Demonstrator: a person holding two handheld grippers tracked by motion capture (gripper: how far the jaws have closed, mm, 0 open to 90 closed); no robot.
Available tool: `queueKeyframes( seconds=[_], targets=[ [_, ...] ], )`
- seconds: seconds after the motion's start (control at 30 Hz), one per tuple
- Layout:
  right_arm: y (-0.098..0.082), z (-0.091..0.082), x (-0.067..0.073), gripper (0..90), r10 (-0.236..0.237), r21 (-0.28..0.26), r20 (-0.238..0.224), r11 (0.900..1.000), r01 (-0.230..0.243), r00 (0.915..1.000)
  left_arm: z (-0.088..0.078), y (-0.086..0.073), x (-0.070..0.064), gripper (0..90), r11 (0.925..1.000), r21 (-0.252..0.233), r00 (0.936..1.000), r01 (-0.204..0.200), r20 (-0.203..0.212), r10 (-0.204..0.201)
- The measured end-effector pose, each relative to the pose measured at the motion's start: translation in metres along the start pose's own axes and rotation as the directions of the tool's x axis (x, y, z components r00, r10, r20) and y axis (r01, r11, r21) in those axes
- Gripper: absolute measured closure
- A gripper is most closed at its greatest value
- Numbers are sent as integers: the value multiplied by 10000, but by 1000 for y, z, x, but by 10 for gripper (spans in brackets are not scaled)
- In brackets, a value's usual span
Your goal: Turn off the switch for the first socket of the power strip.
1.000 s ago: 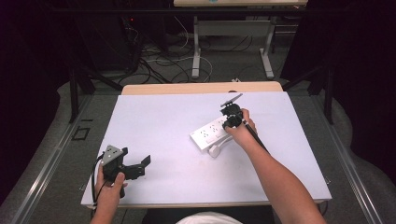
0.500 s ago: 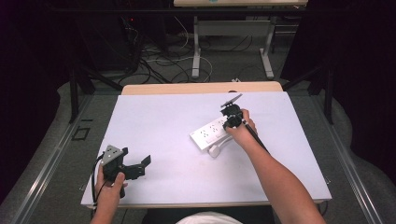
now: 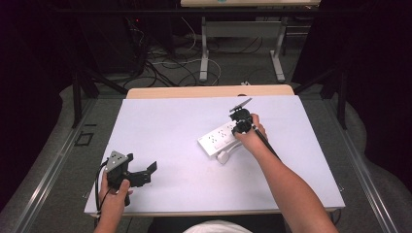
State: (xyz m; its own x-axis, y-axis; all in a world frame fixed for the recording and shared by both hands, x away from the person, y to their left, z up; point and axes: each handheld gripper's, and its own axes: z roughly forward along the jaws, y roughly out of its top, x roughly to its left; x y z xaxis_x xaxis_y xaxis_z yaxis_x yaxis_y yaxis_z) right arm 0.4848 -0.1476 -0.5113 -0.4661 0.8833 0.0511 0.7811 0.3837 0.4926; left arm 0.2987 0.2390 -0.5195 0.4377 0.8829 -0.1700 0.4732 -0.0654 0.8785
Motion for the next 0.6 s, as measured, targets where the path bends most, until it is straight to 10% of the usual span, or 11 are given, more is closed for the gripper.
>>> queueKeyframes(
  seconds=[0.6],
  targets=[
    [-1, 1, 2, 900, -58, -269, 7, 9996, 58, 10000, 0, 0, 0, 11, 10000, 27, 10000, -32, 17, 32]
  ],
)
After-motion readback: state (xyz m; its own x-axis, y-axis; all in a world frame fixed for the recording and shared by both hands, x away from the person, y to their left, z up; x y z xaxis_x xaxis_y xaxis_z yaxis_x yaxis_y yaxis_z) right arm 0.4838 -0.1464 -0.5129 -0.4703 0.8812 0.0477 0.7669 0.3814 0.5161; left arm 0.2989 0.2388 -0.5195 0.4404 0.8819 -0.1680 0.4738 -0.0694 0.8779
